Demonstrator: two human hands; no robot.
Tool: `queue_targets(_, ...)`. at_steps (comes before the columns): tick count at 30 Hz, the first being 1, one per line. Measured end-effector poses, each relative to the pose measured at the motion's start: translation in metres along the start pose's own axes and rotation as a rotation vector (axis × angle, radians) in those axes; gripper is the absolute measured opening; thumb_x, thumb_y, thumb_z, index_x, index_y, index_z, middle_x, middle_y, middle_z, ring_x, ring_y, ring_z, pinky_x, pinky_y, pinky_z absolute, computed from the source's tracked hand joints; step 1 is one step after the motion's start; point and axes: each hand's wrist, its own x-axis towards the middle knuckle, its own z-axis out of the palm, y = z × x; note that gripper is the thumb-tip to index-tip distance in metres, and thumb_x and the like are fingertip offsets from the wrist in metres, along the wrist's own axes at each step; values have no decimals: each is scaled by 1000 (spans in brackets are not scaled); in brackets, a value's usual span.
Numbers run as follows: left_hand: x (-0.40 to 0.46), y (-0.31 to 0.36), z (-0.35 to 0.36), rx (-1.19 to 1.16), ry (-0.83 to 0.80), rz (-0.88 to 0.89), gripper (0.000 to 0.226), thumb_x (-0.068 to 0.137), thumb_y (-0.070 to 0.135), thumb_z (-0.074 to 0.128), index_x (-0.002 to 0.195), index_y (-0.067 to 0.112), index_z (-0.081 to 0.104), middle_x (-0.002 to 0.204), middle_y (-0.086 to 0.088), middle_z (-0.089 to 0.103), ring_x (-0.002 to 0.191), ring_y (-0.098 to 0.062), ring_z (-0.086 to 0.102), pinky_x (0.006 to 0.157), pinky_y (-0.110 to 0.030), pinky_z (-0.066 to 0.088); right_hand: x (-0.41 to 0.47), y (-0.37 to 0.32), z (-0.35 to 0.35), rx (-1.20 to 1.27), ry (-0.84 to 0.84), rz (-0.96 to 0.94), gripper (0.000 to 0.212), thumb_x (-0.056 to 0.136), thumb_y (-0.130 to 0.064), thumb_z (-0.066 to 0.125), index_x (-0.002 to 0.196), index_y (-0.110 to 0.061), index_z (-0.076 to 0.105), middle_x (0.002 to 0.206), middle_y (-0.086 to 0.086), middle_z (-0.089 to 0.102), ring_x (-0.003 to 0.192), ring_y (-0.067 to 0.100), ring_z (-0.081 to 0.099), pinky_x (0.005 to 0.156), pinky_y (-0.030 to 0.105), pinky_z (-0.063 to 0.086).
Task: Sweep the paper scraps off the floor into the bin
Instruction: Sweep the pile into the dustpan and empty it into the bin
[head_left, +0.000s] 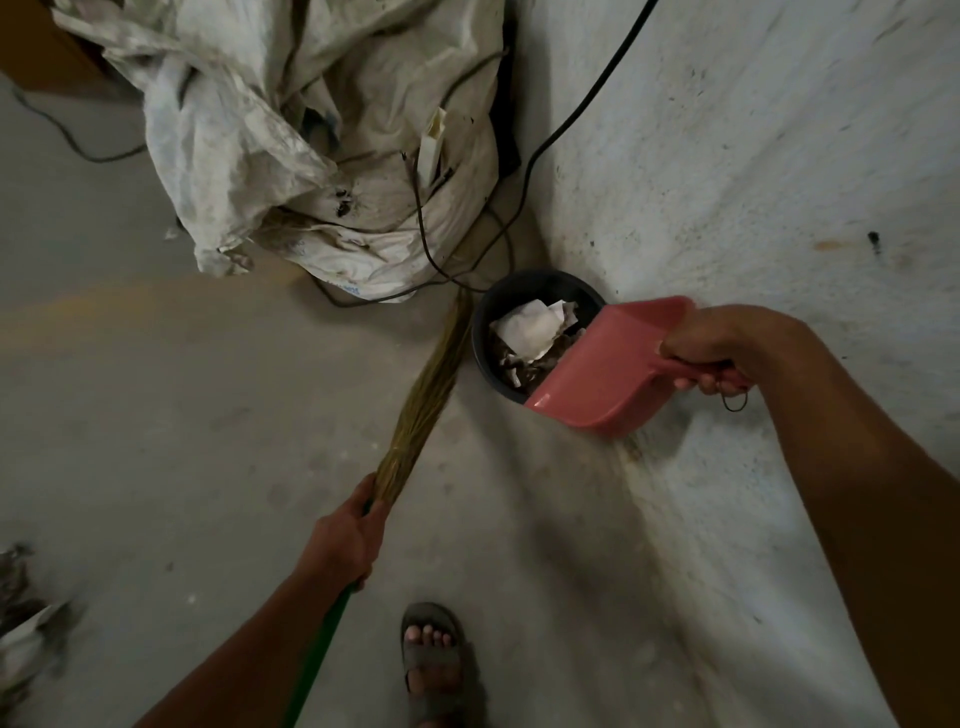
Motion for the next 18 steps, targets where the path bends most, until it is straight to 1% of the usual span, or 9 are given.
queue_targets(2, 0, -2, 1, -15, 1, -8, 49, 113, 30, 42, 160, 44, 38, 77, -19, 60, 53, -28, 52, 45, -32, 42, -4, -1, 3, -5, 75, -46, 26, 107, -19, 47, 108, 1, 63, 66, 8, 61, 42, 13, 43, 43, 19, 37)
queue_targets(4, -1, -3, 2, -1, -6, -4, 49, 113, 33, 42, 161, 43, 37, 77, -18, 61, 53, -26, 52, 44, -32, 43, -7, -5, 12, -23, 210, -99, 30, 105, -22, 50, 111, 2, 67, 79, 14, 70, 53, 21, 56, 48, 25, 47)
queue_targets(5, -2, -3, 3, 25, -8, 5, 50, 112, 37, 44, 161, 44, 36, 78, -17, 62, 53, -25, 54, 43, -31, 43, -7, -9, 18, -60, 309, -128, 36, 104, -27, 51, 116, 2, 69, 96, 20, 75, 68, 28, 66, 59, 32, 55)
queue_targets(6, -3, -3, 3, 48, -10, 14, 51, 111, 41, 45, 162, 44, 34, 79, -16, 63, 53, -23, 55, 42, -29, 44, -6, -13, 26, -103, 413, -146, 41, 104, -32, 52, 123, 0, 69, 114, 23, 73, 89, 35, 72, 76, 39, 58)
queue_targets(7, -3, -3, 5, 63, -13, 19, 53, 111, 44, 46, 162, 44, 33, 79, -15, 64, 53, -22, 56, 41, -28, 45, -5, -18, 35, -138, 494, -144, 45, 104, -36, 52, 131, -4, 68, 128, 23, 69, 107, 38, 70, 90, 43, 56)
queue_targets(9, -2, -4, 10, 77, -24, 22, 55, 110, 45, 46, 163, 43, 32, 81, -15, 65, 54, -22, 57, 41, -28, 46, -3, -30, 54, -164, 587, -122, 46, 104, -36, 52, 138, -7, 65, 140, 21, 63, 123, 41, 64, 100, 45, 52)
queue_targets(11, -1, -6, 13, 85, -26, 17, 55, 110, 46, 45, 163, 44, 31, 82, -15, 66, 54, -21, 58, 41, -27, 46, 3, -41, 75, -197, 608, -128, 41, 107, -28, 51, 139, -6, 64, 142, 20, 61, 128, 40, 62, 101, 46, 51)
queue_targets(14, 4, -9, 20, 105, -42, 19, 55, 110, 47, 44, 164, 45, 29, 83, -14, 67, 52, -20, 58, 42, -27, 48, 21, -47, 107, -312, 606, -192, 35, 108, -21, 48, 134, -8, 67, 137, 16, 65, 124, 36, 65, 96, 43, 53)
queue_targets(18, 11, -14, 25, 103, -60, 8, 55, 111, 46, 43, 164, 45, 28, 86, -15, 67, 53, -21, 59, 43, -28, 48, 37, -49, 128, -421, 613, -238, 34, 110, -25, 48, 132, -8, 67, 134, 16, 64, 120, 36, 66, 92, 44, 54)
